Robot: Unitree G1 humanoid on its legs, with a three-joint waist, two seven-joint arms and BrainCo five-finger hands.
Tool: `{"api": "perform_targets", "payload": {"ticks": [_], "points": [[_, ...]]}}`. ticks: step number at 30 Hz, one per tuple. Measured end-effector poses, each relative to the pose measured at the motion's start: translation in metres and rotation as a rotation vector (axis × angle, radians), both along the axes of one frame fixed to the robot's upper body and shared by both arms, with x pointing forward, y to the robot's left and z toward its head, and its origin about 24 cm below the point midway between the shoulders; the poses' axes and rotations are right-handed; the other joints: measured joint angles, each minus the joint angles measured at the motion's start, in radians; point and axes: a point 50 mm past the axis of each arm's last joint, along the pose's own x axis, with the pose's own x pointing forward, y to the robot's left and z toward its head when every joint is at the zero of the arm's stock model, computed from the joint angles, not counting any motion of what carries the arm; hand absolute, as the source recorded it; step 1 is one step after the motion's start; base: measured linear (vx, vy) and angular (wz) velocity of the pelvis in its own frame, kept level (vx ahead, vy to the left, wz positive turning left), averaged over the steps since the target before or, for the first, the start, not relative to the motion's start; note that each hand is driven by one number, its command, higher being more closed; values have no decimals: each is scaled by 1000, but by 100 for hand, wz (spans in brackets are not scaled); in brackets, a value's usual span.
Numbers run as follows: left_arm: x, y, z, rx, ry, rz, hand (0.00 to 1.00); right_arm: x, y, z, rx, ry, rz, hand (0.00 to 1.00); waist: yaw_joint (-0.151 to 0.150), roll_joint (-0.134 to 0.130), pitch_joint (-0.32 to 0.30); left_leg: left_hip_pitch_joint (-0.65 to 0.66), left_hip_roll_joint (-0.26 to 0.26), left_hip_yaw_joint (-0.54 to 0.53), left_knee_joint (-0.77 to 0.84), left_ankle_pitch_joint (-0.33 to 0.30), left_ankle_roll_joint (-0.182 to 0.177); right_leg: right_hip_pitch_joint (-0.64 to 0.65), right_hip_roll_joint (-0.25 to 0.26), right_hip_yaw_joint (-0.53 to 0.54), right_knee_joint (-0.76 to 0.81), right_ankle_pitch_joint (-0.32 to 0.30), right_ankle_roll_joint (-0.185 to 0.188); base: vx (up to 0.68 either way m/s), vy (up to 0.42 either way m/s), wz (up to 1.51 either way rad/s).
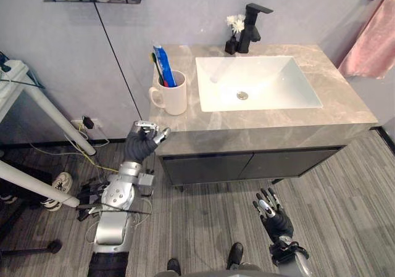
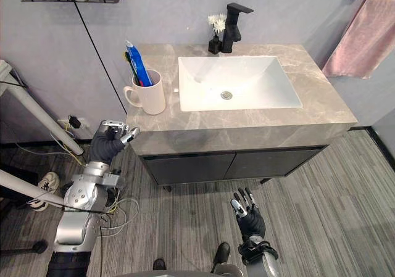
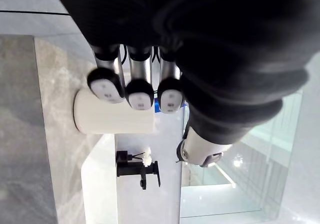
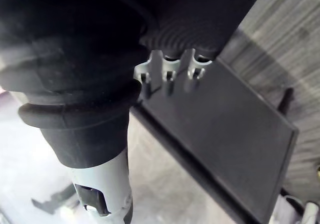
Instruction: Organize washtable
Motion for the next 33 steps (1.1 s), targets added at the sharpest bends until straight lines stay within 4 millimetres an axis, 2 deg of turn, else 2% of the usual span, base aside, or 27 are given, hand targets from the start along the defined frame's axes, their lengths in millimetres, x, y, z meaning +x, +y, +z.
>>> {"api": "perform_targets", "payload": {"ticks": [7, 10, 16, 21, 33], "points": [[24, 3, 22, 47, -49, 29, 100, 0, 0, 0, -9, 5, 1, 0, -5, -7, 37, -26, -1, 3, 12, -11, 0, -22, 1, 2, 0, 0, -1, 19, 5, 0], [28, 2, 32, 74, -77, 30, 100, 0, 0, 0, -16, 5, 3, 0, -9, -7, 49, -50, 1, 5, 41, -28, 2, -34, 0, 4, 0, 1, -1, 42, 12, -2], [37, 4, 39, 95, -87, 51, 100, 0, 1, 0, -15, 5, 2, 0, -28, -4, 57, -68, 2, 13, 71, -53, 5, -44, -1, 9, 0, 1, -1, 37, 19, -4], [46, -2, 52, 100, -124, 37, 100, -1, 1, 0, -16, 6, 0, 0, -31, 0, 84, -87, 5, 25, 96, -68, 6, -60, -2, 23, 0, 1, -1, 17, 14, -7], [50, -16, 46, 108, -94, -6, 100, -1, 0, 0, -21, 10, -15, 0, -33, 16, 107, -103, 9, 31, 127, -89, 8, -65, -1, 28, 0, 2, 0, 5, 1, -1]]}}
